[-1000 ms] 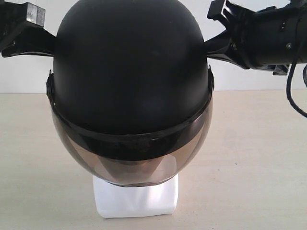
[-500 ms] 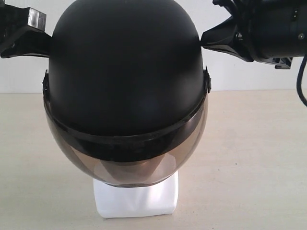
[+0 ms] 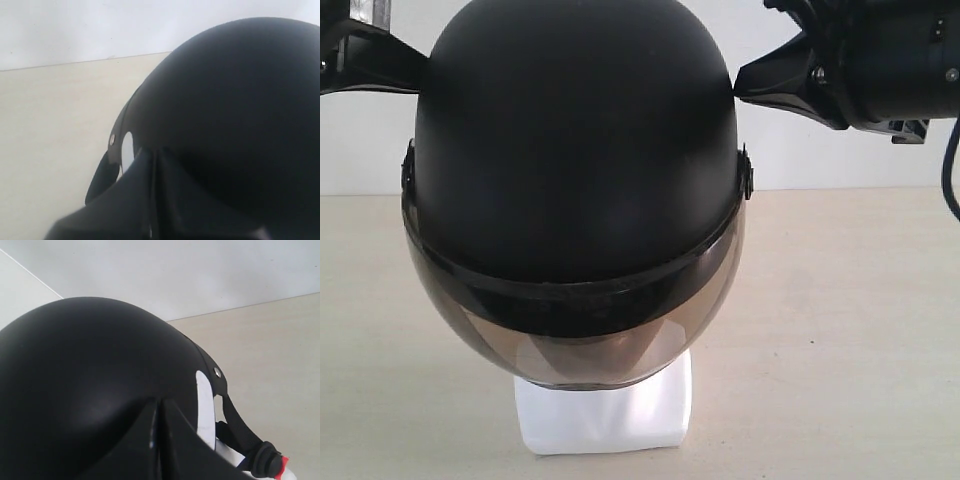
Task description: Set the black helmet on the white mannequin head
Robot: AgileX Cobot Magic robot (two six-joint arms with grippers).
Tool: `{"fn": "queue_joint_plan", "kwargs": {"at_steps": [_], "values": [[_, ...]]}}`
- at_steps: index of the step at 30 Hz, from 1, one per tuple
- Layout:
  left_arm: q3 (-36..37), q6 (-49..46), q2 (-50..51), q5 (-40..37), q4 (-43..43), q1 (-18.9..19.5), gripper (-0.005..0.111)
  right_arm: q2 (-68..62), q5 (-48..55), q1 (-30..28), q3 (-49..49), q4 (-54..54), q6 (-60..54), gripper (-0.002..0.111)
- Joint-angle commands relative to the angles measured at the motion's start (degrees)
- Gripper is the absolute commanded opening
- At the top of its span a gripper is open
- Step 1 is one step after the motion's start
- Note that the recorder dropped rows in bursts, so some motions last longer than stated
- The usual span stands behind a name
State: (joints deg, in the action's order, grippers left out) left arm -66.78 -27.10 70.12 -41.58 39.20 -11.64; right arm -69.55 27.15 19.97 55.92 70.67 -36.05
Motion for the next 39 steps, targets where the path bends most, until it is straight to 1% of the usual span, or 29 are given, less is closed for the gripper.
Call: {"fn": "queue_joint_plan", "kwargs": {"at_steps": [1,4,6,8,10,11,15,20,23,27,32,36,39], "values": [[0.2,0.5,-1.6,-3.6,1.5,-1.0,0.004,0.3,5.8,1.2,0.2,0.7,-0.5,0.0],[0.2,1.2,-3.3,-4.0,-2.6,-1.0,0.004,0.5,5.6,1.2,0.2,0.2,-0.5,0.0],[0.2,6.4,-4.9,-3.8,-8.2,-0.7,0.004,1.3,5.3,1.2,0.2,-1.7,-0.5,0.0],[0.2,11.3,-6.9,-4.0,-13.4,0.5,0.004,2.9,5.2,1.1,0.2,-3.8,0.1,0.0],[0.2,13.8,-9.4,-4.4,-18.2,1.9,0.004,4.9,4.8,1.0,0.2,-7.0,1.4,0.0],[0.2,14.4,-10.7,-4.5,-19.3,2.5,0.004,6.2,3.8,1.0,0.2,-9.0,2.7,0.0],[0.2,14.4,-13.7,-4.8,-18.8,3.4,0.004,9.2,1.1,1.0,0.2,-14.3,7.4,0.0],[0.2,14.4,-15.8,-9.1,-19.4,3.4,0.004,11.8,3.0,1.0,0.2,-19.3,11.9,0.0],[0.2,14.4,-17.7,-9.9,-19.5,3.4,0.004,14.2,3.0,1.0,0.2,-22.9,14.6,0.0],[0.2,14.4,-20.7,-11.6,-18.5,3.4,0.004,18.4,5.6,1.0,0.1,-29.7,19.4,0.0],[0.3,14.7,-27.8,-13.7,-16.8,3.4,0.004,24.5,10.1,1.0,-0.8,-41.4,27.3,0.0],[3.1,14.7,-34.7,-13.5,-13.6,3.4,0.004,31.2,10.7,1.0,-5.2,-43.8,28.7,0.0],[7.2,14.7,-40.9,-12.6,-13.2,3.4,0.004,36.9,10.0,1.0,-9.5,-43.8,28.7,0.0]]}}
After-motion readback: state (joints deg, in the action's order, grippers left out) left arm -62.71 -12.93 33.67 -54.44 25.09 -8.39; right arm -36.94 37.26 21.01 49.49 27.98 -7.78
